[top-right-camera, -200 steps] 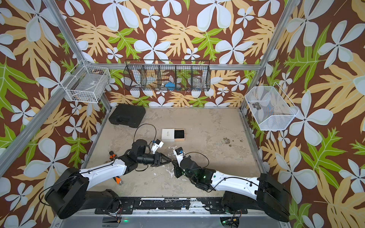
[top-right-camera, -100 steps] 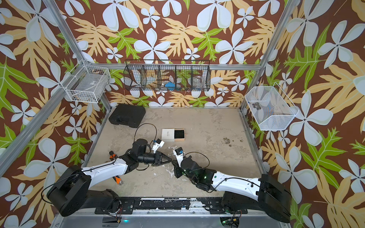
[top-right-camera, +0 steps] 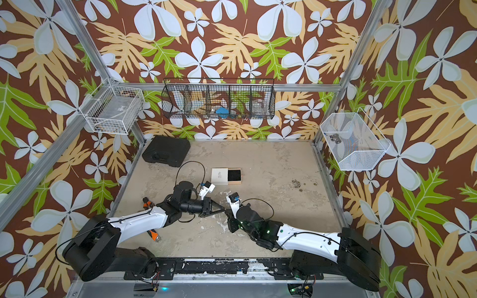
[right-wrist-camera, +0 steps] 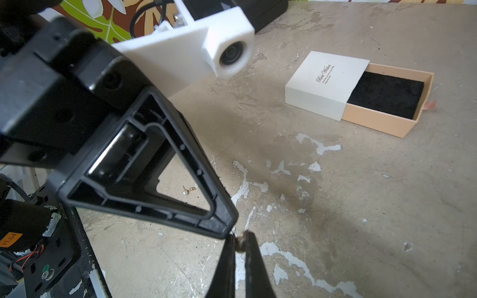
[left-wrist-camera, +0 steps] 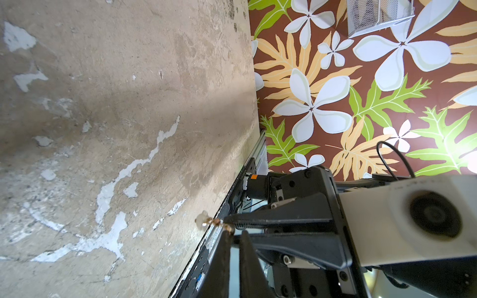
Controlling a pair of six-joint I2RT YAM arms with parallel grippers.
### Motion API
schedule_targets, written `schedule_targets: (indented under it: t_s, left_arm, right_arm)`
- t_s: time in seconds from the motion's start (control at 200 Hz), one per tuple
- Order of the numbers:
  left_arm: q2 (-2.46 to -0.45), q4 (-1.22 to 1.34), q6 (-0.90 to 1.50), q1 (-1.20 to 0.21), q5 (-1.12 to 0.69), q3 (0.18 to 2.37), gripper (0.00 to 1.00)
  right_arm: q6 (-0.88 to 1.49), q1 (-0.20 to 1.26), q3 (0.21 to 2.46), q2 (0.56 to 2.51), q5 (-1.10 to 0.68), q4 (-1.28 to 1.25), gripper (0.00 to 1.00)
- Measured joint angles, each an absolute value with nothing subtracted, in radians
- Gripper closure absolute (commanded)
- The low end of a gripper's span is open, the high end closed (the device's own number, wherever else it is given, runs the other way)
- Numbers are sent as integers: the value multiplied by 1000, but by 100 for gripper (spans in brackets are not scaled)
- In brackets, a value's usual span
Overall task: Place the earrings into the drawer-style jewelry box
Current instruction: Pick up the earring from the center of the board.
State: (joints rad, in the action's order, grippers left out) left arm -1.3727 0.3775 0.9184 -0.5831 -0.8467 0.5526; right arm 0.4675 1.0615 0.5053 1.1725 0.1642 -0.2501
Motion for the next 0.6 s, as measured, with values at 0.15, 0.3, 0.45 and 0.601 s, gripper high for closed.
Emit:
schedule_targets:
  t_s: [0.15, 0.3, 0.45, 0.601]
  left_arm:
    - [-1373, 377, 918, -583, -844, 553, 97]
    - [-1372, 382, 934, -583, -844, 553, 99]
    - [-1356, 447, 979, -583, -846, 538, 100]
    - [-1325, 604, 1089, -583, -845, 495, 100]
  right_arm:
    - [467, 1061, 505, 1171, 165, -249, 99]
    - [466, 1061, 507, 1162, 168, -245, 91]
    - [432, 1061, 498, 1105, 164, -261, 81]
    - [315, 1055, 429, 978, 177, -387, 71]
